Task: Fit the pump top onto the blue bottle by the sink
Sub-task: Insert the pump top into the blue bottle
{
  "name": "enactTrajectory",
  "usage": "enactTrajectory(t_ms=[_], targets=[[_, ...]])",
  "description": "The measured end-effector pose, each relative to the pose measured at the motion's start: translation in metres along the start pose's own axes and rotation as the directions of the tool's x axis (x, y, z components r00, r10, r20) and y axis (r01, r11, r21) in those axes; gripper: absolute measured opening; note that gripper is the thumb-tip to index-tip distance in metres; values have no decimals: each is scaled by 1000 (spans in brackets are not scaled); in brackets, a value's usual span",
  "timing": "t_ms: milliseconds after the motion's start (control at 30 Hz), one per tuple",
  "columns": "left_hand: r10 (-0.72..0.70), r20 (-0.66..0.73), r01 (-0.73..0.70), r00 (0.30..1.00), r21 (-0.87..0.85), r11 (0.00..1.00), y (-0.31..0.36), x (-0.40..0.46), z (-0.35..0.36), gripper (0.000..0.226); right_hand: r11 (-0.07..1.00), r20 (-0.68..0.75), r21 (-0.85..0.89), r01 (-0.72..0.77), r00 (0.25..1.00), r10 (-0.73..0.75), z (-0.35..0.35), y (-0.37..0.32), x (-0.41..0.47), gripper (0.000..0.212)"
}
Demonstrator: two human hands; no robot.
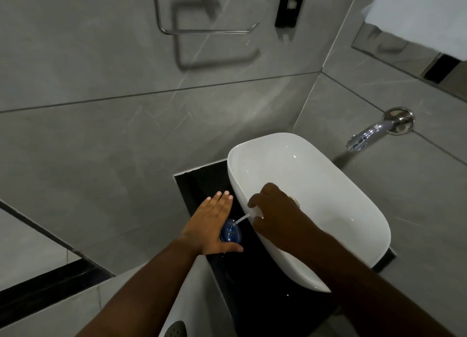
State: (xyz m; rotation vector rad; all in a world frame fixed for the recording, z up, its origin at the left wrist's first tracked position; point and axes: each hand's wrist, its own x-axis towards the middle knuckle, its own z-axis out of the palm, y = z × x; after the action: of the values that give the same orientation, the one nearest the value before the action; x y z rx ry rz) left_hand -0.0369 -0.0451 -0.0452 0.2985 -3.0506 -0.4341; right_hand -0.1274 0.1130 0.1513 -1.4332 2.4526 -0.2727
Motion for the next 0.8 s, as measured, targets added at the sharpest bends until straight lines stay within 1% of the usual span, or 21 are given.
enactTrajectory(t_ms=[67,167,300,467,500,567,633,800], targets=[[14,5,-14,1000,13,1000,0,2,1,125,1000,34,-10,17,999,-16,1,-3,4,29],[-5,-2,5,1000,-11,1000,0,1,6,125,999,84,-8,33,996,-33,11,-4,11,30],[-28,-14,27,1000,-82,996,-3,-2,10,125,1000,183,-27,6,983,-1,34,-4,25,36],[-7,-31,4,999,-120,993,-3,-1,7,122,1000,264,-17,-12,964,16,59,-1,40,41],[-2,-35,-3,999,-123,992,-3,-1,6,121,1000,264,4,-12,964,10,62,-2,41,42],[7,-42,-12,999,-134,991,-3,-1,5,118,999,222,47,16,975,-26,65,-2,44,34],[9,-42,-15,999,-145,989,-3,-1,6,115,998,210,60,22,977,-34,68,-1,44,31],[2,-41,-7,999,-142,990,-5,-1,9,113,993,256,107,-48,966,19,74,6,48,34]])
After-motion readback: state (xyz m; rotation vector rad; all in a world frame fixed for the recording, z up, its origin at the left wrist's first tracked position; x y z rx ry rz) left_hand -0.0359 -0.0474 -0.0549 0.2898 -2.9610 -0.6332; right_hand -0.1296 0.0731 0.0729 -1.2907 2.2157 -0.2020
